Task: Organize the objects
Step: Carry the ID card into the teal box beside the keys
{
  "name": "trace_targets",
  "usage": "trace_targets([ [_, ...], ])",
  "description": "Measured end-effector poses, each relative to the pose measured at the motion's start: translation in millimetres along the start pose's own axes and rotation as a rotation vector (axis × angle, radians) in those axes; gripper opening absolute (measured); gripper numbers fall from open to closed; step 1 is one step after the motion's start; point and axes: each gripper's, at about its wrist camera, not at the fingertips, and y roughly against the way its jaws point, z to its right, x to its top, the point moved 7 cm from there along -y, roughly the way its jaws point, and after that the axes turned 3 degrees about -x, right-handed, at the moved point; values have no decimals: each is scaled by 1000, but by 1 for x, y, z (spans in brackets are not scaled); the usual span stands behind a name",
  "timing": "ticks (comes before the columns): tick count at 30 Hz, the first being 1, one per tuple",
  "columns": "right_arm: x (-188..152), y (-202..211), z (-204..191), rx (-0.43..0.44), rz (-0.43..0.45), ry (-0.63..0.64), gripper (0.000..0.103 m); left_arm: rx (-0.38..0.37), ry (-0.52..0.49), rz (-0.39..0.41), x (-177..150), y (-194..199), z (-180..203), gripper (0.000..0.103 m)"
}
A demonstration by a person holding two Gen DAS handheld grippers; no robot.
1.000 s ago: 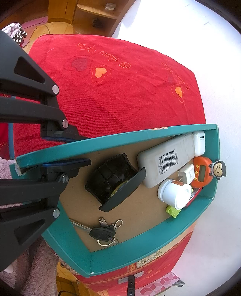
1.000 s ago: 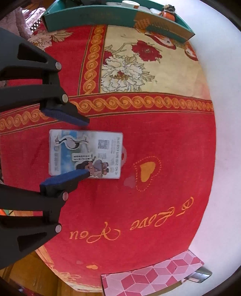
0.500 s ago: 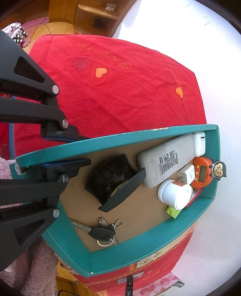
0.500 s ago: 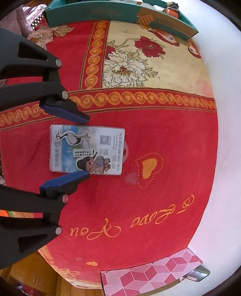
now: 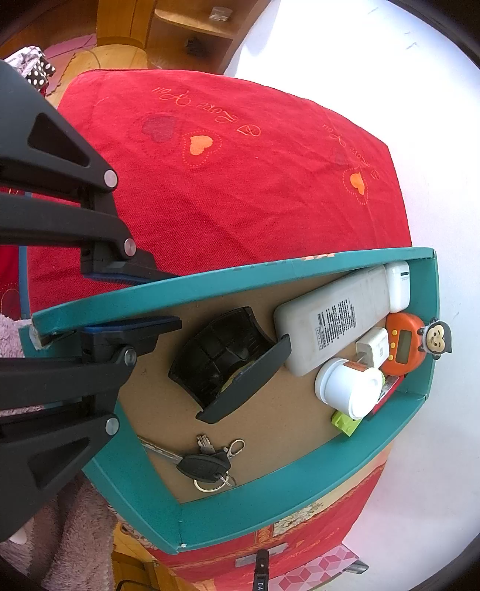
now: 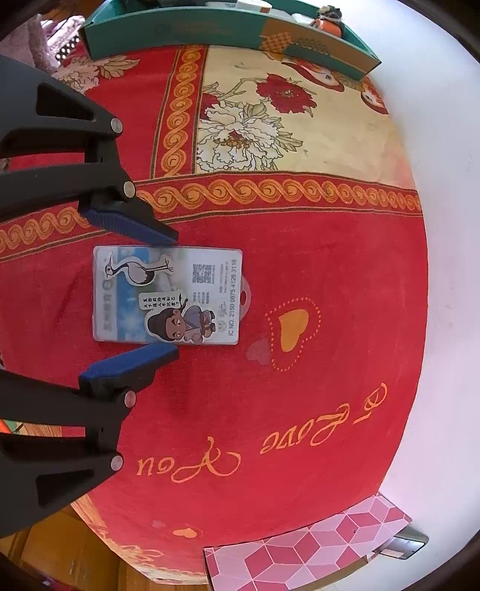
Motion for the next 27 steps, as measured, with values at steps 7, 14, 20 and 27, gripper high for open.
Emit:
trace_targets([
  [7,-2,14,-2,27,15,-4,55,1,0,0,0,0,0,15],
  [14,1,38,-17,54,55,28,56,1,-3,-2,0,0,0,15],
  [20,4,67,-62,119,104,125,56,2,-4,-2,0,0,0,15],
  [27,12,102,-149,235,163,307,56,0,-2,-2,1,0,0,15],
])
